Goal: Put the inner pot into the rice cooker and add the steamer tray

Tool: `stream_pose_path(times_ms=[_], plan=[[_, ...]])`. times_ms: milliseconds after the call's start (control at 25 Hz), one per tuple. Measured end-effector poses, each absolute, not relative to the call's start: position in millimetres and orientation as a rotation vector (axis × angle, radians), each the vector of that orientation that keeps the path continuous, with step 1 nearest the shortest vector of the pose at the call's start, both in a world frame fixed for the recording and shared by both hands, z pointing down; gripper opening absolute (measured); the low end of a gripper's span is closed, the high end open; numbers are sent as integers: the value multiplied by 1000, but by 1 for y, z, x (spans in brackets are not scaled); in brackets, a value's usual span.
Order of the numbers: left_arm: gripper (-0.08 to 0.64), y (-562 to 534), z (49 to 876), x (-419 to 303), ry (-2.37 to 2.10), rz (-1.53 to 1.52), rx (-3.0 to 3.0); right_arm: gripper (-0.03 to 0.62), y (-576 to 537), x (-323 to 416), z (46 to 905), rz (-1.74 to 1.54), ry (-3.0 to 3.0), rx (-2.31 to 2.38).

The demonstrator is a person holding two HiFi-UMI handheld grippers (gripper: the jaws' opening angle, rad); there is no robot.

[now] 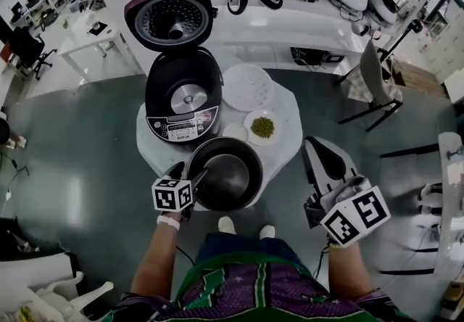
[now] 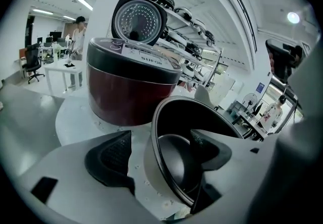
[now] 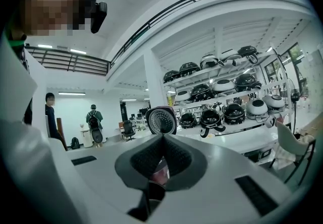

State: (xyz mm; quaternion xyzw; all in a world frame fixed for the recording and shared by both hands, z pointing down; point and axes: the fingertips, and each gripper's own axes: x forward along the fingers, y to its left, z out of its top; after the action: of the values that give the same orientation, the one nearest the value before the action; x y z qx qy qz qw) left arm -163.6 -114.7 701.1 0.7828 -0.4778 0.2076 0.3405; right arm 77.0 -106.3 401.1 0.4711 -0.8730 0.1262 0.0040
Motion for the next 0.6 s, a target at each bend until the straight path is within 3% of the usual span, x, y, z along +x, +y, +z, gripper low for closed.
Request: stream_pose_path(times_ms=[440,600], plan=[[368,-121,733,-163,-1184,665,1912,6,-119,80,415,430,-2700,1493],[286,-119,735,-160,-1157,719,1910,6,-124,82,416,439,-2696,1498]])
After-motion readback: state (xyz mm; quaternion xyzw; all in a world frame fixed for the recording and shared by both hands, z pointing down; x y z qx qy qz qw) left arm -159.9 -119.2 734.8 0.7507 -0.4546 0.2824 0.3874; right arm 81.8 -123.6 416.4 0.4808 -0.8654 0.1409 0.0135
